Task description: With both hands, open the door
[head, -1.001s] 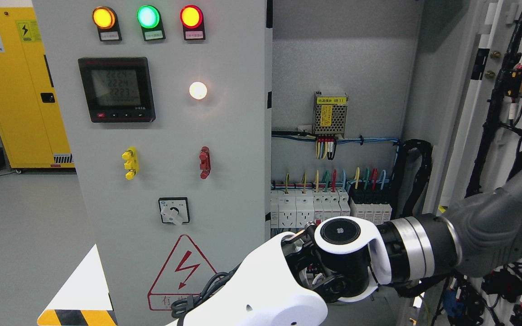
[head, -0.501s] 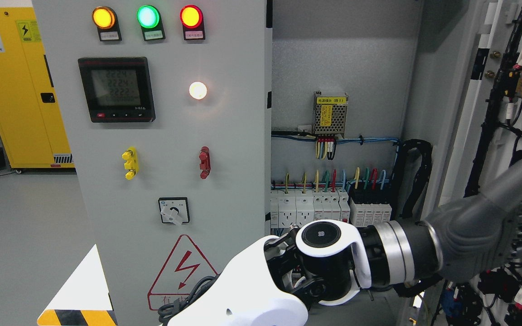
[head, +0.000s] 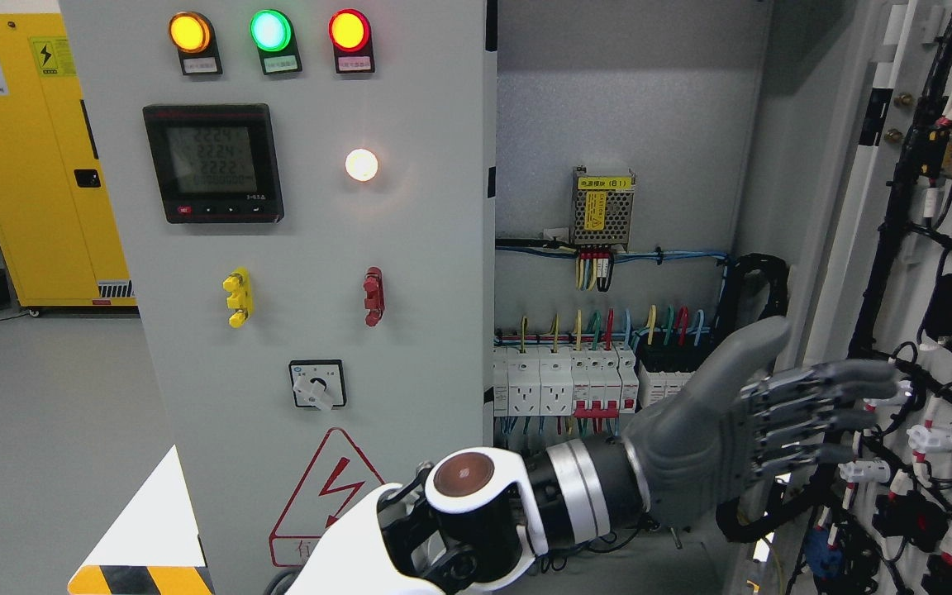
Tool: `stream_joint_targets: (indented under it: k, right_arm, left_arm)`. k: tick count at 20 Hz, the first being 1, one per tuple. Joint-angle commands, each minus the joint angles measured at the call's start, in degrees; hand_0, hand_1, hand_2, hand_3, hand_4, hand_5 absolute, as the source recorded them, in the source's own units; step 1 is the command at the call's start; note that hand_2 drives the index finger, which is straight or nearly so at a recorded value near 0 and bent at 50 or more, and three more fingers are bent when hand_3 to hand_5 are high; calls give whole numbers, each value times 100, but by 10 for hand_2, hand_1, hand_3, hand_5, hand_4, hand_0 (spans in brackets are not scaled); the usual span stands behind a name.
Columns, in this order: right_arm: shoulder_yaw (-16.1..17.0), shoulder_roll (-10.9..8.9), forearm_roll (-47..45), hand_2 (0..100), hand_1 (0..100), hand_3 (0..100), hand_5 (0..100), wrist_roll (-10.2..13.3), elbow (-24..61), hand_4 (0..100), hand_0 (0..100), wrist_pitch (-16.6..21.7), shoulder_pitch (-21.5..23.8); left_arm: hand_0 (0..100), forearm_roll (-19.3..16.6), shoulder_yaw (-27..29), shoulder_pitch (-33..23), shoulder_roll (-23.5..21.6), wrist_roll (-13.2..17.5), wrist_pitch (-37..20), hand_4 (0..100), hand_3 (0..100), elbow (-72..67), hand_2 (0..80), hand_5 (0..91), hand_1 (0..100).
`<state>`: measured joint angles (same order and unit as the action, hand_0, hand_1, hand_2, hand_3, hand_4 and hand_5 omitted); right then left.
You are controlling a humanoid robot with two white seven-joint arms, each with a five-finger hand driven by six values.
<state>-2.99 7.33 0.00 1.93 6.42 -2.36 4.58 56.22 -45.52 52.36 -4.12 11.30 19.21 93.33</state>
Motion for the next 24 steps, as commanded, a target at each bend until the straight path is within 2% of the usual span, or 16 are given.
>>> stream_joint_targets:
  k: [1, 3, 7, 10, 12, 16, 18, 21, 22, 23, 24]
  right_arm:
    - [0, 5, 97, 0, 81, 0, 0, 0, -1, 0, 214, -2, -1]
    - [0, 5, 97, 0, 81, 0, 0, 0, -1, 0, 214, -2, -1]
    - [0, -4, 97, 0, 81, 0, 0, 0, -1, 0, 215, -2, -1]
    - [0, -4, 97, 0, 81, 0, 0, 0, -1, 0, 215, -2, -1]
    - [0, -4, 97, 0, 81, 0, 0, 0, -1, 0, 215, -2, -1]
    - [0, -4, 97, 0, 110, 0, 0, 0, -1, 0, 212, -2, -1]
    - [0, -4, 97, 0, 143, 0, 0, 0, -1, 0, 210, -2, -1]
    - [0, 5, 97, 0, 103, 0, 0, 0, -1, 0, 208, -2, -1]
    - [0, 5, 97, 0, 63, 0, 0, 0, -1, 0, 194, -2, -1]
    - [0, 5, 97, 0, 0, 0, 0, 0, -1, 0, 229, -2, -1]
    - [0, 5, 97, 0, 0, 0, 0, 0, -1, 0, 240, -2, -1]
  left_arm:
    - [0, -1225, 236, -1928, -678, -5, -67, 0, 0, 291, 0, 0, 0]
    - [0, -1788, 359, -2745, -687, -14, -119, 0, 0, 265, 0, 0, 0]
    - [0, -2422, 1017, -4301, -669, -22, -400, 0, 0, -68, 0, 0, 0]
    - [0, -2669, 1510, -5111, -625, -22, -978, 0, 0, -708, 0, 0, 0]
    - [0, -2678, 1642, -5490, -625, -22, -1610, 0, 0, -1340, 0, 0, 0]
    - [0, -2643, 1941, -5623, -599, -22, -2552, 0, 0, -2781, 0, 0, 0]
    - [0, -2643, 2274, -5623, -380, -22, -2834, 0, 0, -3694, 0, 0, 0]
    - [0, -2660, 3151, -5527, 68, 13, -3107, 0, 0, -5311, 0, 0, 0]
    - [0, -2660, 3416, -5440, 200, 21, -3160, 0, 0, -5847, 0, 0, 0]
    - [0, -2660, 3557, -5369, 297, 22, -3169, 0, 0, -6278, 0, 0, 0]
    - [0, -2660, 3646, -5299, 376, 22, -3169, 0, 0, -6700, 0, 0, 0]
